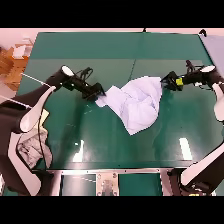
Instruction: Fold the shirts.
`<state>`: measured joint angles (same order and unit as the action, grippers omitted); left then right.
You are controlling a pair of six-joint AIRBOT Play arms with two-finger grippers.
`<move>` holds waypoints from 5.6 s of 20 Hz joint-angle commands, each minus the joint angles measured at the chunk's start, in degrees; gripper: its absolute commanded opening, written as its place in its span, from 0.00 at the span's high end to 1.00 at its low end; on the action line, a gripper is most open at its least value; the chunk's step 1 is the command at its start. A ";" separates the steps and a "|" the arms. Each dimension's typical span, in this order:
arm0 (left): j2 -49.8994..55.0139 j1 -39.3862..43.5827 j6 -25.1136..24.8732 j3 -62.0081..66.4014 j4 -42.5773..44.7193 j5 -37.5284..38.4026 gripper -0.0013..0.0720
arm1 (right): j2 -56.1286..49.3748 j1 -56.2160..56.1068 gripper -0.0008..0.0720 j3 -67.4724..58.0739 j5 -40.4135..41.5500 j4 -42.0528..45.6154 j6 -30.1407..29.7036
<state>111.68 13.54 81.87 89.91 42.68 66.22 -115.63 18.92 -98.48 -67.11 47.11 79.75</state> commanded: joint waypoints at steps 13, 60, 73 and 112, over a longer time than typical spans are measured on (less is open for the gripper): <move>-14.49 -6.64 7.17 25.92 26.84 9.33 0.95 | 12.15 6.32 0.97 -19.98 -5.84 -2.80 0.15; -13.27 -19.87 5.29 2.60 16.65 29.24 0.02 | 30.29 2.40 0.43 27.65 1.64 4.59 -10.80; -27.50 -11.85 4.74 -39.71 15.74 -5.42 0.02 | 0.96 -9.77 0.51 3.10 -4.55 2.38 -9.60; -27.69 -11.89 -1.66 -24.20 14.38 4.17 0.95 | 50.34 -3.98 0.97 22.91 -19.28 12.33 -10.69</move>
<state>84.03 1.67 80.95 64.12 56.71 69.32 -79.48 14.50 -91.96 -85.89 47.90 67.77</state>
